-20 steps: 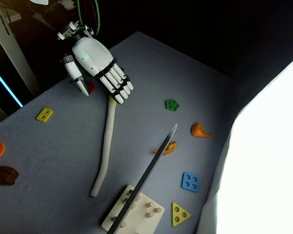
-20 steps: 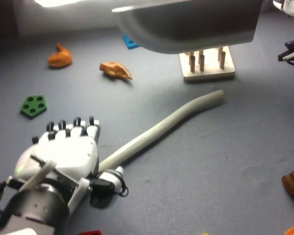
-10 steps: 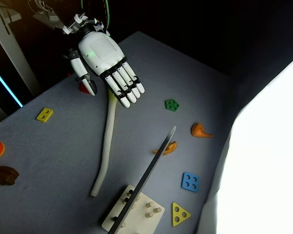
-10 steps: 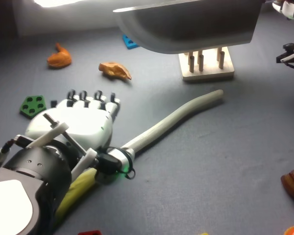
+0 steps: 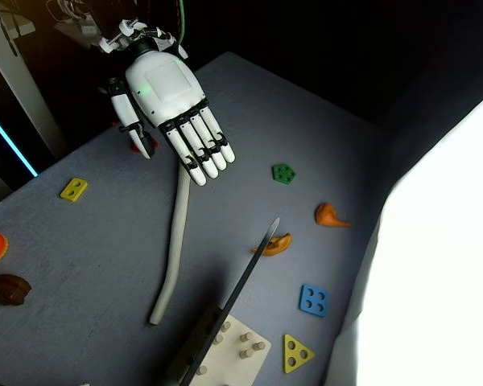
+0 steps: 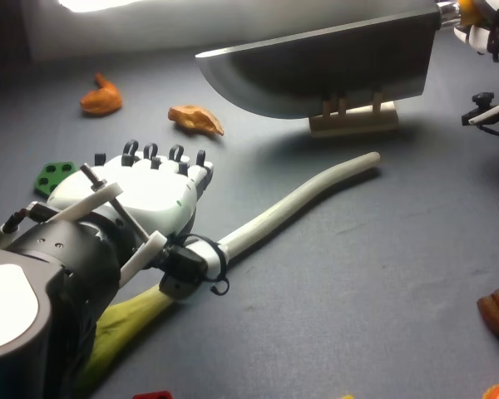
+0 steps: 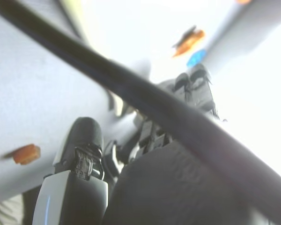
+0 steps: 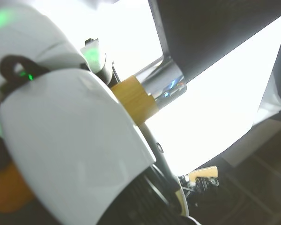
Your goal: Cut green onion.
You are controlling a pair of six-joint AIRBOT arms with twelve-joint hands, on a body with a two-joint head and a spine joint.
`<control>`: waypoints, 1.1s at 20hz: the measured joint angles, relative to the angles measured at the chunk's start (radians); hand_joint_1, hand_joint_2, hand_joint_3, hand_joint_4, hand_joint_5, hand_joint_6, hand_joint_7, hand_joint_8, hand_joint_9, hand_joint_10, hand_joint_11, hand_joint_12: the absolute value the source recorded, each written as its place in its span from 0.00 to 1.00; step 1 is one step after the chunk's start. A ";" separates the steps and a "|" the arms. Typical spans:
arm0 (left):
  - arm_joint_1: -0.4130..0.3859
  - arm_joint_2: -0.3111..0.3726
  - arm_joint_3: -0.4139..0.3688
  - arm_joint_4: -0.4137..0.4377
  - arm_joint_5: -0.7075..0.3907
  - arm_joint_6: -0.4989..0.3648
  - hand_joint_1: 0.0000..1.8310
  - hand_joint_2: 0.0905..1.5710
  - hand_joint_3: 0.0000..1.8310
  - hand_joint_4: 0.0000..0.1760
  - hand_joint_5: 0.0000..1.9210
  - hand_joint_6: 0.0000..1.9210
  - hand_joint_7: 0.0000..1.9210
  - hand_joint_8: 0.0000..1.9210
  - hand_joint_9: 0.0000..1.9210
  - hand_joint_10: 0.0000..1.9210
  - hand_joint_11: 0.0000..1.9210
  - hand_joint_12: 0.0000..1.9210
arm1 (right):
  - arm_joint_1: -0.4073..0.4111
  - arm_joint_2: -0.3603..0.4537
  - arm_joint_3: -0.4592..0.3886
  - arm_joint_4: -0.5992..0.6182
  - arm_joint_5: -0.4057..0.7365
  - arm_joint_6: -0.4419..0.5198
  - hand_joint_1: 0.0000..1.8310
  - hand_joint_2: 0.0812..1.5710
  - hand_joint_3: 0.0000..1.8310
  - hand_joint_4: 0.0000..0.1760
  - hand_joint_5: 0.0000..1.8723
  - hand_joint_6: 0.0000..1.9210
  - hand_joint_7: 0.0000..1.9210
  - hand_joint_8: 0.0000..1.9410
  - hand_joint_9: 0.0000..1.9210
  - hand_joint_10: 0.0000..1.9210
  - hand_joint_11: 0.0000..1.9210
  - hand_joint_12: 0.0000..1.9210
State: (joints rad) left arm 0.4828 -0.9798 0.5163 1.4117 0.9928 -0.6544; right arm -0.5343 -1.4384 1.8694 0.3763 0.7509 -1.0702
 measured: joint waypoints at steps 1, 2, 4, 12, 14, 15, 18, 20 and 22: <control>-0.003 0.000 0.000 0.001 0.000 0.000 0.17 0.92 0.00 0.00 0.00 0.00 0.00 0.00 0.00 0.00 0.00 0.00 | 0.000 0.000 0.000 0.000 0.005 0.000 0.84 0.69 0.00 1.00 0.64 1.00 0.73 1.00 0.75 1.00 0.78 1.00; -0.004 0.000 0.000 -0.003 0.000 0.000 0.17 0.92 0.00 0.00 0.00 0.00 0.00 0.00 0.00 0.00 0.00 0.00 | 0.000 0.000 0.000 0.000 0.008 0.000 0.85 0.69 0.00 1.00 0.64 1.00 0.73 1.00 0.75 1.00 0.78 1.00; -0.005 0.000 0.000 -0.011 0.000 0.000 0.13 0.93 0.00 0.00 0.00 0.00 0.00 0.00 0.00 0.00 0.00 0.00 | -0.006 -0.003 0.001 0.000 0.033 0.000 0.84 0.70 0.00 1.00 0.64 1.00 0.73 1.00 0.75 1.00 0.78 1.00; -0.005 0.000 -0.002 -0.013 0.000 0.000 0.17 0.92 0.00 0.00 0.00 0.00 0.00 0.00 0.00 0.00 0.00 0.00 | -0.026 -0.066 0.088 0.073 0.033 0.016 0.64 0.63 0.30 0.00 0.35 0.80 0.45 0.91 0.50 1.00 0.50 1.00; -0.005 0.000 -0.002 -0.013 0.001 0.000 0.17 0.92 0.00 0.00 0.00 0.00 0.00 0.00 0.00 0.00 0.00 0.00 | -0.027 -0.066 0.088 0.085 0.029 0.023 0.62 0.77 0.08 0.00 0.31 0.77 0.38 0.83 0.31 1.00 0.31 1.00; -0.005 0.000 -0.002 -0.013 0.000 0.000 0.17 0.92 0.00 0.00 0.00 0.00 0.00 0.00 0.00 0.00 0.00 0.00 | -0.027 -0.066 0.088 0.083 0.029 0.023 0.62 0.77 0.08 0.00 0.31 0.77 0.38 0.83 0.31 1.00 0.31 1.00; -0.005 0.000 -0.002 -0.014 0.001 0.000 0.17 0.92 0.00 0.00 0.00 0.00 0.00 0.00 0.00 0.00 0.00 0.00 | -0.026 -0.068 0.088 0.082 0.030 0.023 0.61 0.81 0.01 0.08 0.33 0.80 0.37 0.78 0.28 0.97 0.25 1.00; -0.005 0.000 -0.002 -0.012 0.001 0.000 0.17 0.92 0.00 0.00 0.00 0.00 0.00 0.00 0.00 0.00 0.00 0.00 | -0.026 -0.068 0.088 0.075 0.037 0.023 0.60 0.82 0.01 0.02 0.31 0.82 0.37 0.79 0.27 0.95 0.24 1.00; -0.005 0.000 -0.004 -0.013 0.001 0.000 0.19 0.91 0.00 0.00 0.00 0.00 0.00 0.00 0.00 0.00 0.00 0.00 | -0.026 -0.068 0.088 0.074 0.047 0.023 0.61 0.82 0.00 0.00 0.33 0.77 0.37 0.81 0.28 0.95 0.24 1.00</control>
State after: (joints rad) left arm 0.4778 -0.9798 0.5121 1.3991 0.9939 -0.6544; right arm -0.5606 -1.5059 1.9575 0.4503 0.7979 -1.0477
